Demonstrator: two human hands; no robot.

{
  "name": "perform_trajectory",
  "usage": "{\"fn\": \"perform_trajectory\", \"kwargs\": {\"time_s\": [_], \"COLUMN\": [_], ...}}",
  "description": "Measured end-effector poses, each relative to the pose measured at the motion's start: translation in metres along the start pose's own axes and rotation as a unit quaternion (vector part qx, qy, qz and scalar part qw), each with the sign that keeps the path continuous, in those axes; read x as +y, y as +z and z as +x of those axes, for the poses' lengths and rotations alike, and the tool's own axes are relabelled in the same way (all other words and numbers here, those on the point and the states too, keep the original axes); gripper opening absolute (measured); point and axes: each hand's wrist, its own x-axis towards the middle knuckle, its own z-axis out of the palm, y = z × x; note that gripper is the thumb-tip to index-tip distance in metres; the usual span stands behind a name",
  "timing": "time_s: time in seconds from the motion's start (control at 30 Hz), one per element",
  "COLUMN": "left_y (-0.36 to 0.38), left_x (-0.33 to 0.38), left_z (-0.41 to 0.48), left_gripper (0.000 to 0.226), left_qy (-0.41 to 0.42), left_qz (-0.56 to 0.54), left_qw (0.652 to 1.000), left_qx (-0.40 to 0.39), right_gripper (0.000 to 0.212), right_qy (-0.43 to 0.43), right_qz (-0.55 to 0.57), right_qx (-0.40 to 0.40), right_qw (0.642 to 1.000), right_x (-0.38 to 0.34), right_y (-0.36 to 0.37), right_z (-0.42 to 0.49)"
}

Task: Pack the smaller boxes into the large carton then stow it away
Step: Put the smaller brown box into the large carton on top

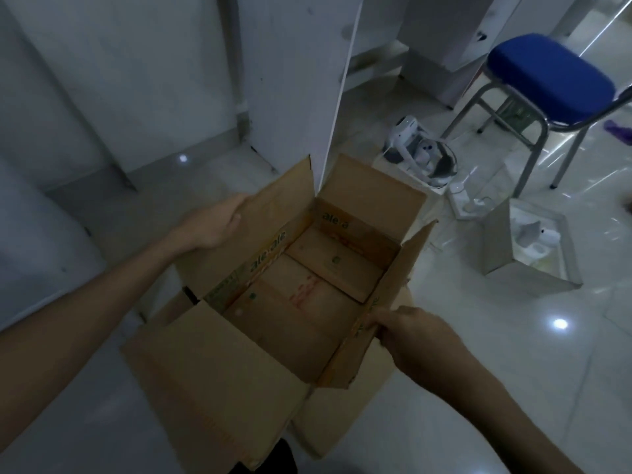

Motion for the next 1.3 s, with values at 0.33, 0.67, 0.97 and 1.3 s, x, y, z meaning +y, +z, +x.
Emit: {"fn": "perform_trajectory", "kwargs": {"time_s": [0.33, 0.67, 0.97, 1.3], "left_y": [0.039, 0.088, 0.085, 0.121], "left_x": [0.001, -0.009, -0.035, -0.010], "left_z": [0.001, -0.002, -0.018, -0.004], "left_gripper": [0.042, 0.056, 0.056, 0.049], "left_qy": [-0.004, -0.080, -0.062, -0.083], "left_qz": [0.030, 0.012, 0.033, 0.016], "left_qw": [0.997, 0.993, 0.988, 0.993], "left_qx": [0.064, 0.081, 0.140, 0.077], "right_gripper": [0.005, 0.031, 0.014, 0.034], "right_qy": [-0.112, -0.260, -0.315, -0.215], "right_qz": [-0.103, -0.035, -0.032, -0.037], "right_qx": [0.031, -0.065, -0.053, -0.243], "right_qw": [0.988, 0.963, 0.947, 0.945], "right_x": [-0.036, -0.038, -0.014, 0.003], "right_y": [0.045, 0.081, 0.088, 0.134], "right_z": [0.024, 0.058, 0.046, 0.064]}}
